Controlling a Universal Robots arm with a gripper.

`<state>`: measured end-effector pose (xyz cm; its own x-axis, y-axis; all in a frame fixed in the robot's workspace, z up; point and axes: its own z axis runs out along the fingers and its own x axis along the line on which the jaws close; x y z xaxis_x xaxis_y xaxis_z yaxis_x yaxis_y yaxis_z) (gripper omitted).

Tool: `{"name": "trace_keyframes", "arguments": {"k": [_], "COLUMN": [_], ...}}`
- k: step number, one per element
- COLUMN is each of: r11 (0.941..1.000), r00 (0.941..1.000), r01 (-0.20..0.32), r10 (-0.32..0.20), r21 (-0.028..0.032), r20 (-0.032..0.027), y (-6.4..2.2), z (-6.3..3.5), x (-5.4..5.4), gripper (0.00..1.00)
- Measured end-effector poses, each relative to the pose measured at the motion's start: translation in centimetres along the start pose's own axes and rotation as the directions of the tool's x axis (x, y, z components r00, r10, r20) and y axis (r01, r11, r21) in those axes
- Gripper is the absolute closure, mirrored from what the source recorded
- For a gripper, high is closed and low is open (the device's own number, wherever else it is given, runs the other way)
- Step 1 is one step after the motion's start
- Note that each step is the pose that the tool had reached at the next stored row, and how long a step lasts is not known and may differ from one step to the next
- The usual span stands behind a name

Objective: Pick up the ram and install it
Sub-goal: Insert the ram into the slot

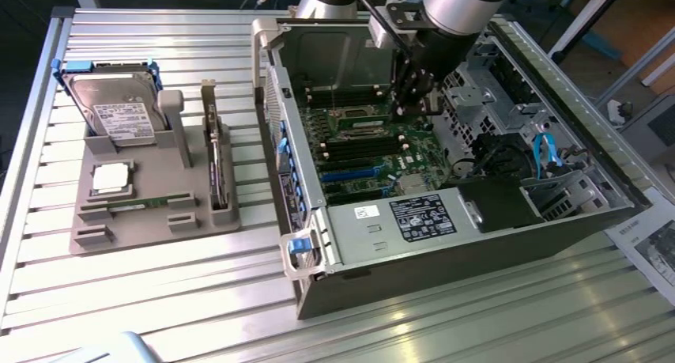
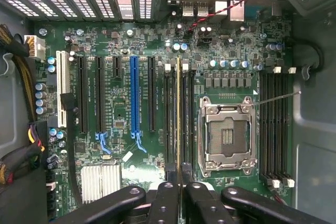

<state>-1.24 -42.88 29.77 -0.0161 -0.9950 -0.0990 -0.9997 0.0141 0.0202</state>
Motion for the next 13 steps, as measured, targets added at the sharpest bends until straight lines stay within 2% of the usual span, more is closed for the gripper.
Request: {"name": "trace_keyframes", "arguments": {"k": [2,3,4,11,13], "r11": [1.0,1.0,1.0,1.0,1.0], "r00": [0.9999,0.9998,0.9997,0.9997,0.9996], "r01": [0.0,0.0,0.0,0.0,0.0], "r10": [0.0,0.0,0.0,0.0,0.0], "r21": [-0.0006,-0.001,-0.001,-0.001,-0.0008], "r20": [-0.0125,-0.0208,-0.0226,-0.0233,-0.0275], "y": [0.0,0.0,0.0,0.0,0.0], "z": [0.0,0.0,0.01,0.28,0.67], "x": [0.0,-0.01,-0.01,-0.32,-0.69], "gripper": [0.88,0.88,0.88,0.88,0.88]}}
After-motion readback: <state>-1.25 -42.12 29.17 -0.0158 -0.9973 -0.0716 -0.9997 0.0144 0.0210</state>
